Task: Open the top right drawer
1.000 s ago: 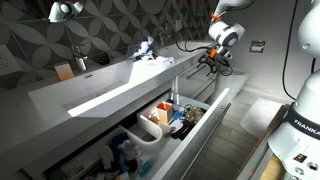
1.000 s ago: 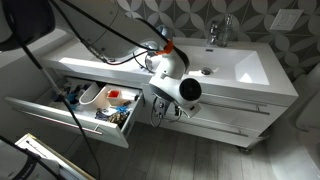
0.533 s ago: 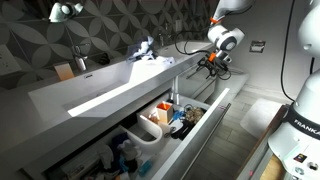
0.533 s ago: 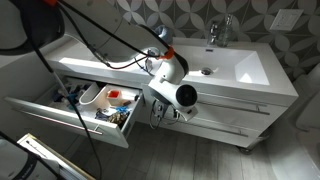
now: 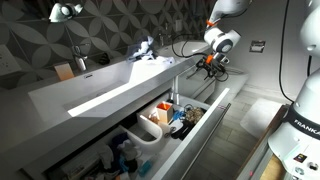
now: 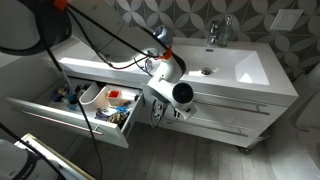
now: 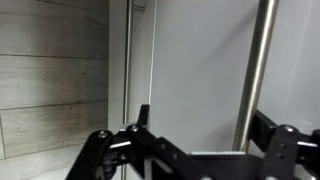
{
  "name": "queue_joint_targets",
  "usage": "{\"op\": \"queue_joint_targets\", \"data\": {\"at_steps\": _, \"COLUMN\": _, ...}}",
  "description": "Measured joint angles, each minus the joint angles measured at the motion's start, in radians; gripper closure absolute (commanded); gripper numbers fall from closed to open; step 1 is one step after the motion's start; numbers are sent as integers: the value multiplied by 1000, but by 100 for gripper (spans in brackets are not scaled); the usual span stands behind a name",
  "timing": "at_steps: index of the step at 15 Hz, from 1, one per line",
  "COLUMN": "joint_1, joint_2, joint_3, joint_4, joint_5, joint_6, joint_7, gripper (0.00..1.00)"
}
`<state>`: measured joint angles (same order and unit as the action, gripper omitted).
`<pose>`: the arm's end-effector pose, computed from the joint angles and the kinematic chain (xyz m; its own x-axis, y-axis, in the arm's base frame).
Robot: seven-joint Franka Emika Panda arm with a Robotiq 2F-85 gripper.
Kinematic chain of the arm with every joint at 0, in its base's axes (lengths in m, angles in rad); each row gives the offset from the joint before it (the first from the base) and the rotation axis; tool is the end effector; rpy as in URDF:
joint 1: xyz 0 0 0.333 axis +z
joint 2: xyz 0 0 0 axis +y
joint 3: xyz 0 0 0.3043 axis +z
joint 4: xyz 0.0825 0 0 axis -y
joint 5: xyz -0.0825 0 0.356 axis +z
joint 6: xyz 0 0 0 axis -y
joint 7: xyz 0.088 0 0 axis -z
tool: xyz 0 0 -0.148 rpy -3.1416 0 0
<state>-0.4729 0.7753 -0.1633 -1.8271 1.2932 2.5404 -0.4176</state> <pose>0.4994 -0.3556 0.0849 0.2991 -0.9523 -0.0614 -0.8148 -0.2213 -0.5358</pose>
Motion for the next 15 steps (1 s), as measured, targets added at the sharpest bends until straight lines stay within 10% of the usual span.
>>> {"op": "queue_joint_targets", "data": {"at_steps": 9, "joint_1": 86, "joint_2": -37, "joint_3": -56, "joint_4": 4, "joint_5": -120, "joint_6": 24, "joint_7": 114, "gripper": 98}}
{"op": "queue_joint_targets", "data": {"at_steps": 15, "joint_1": 110, "joint_2": -46, "joint_3": -60, "joint_4": 1, "joint_5": -216, "joint_6": 66, "joint_7": 216, "gripper": 96}}
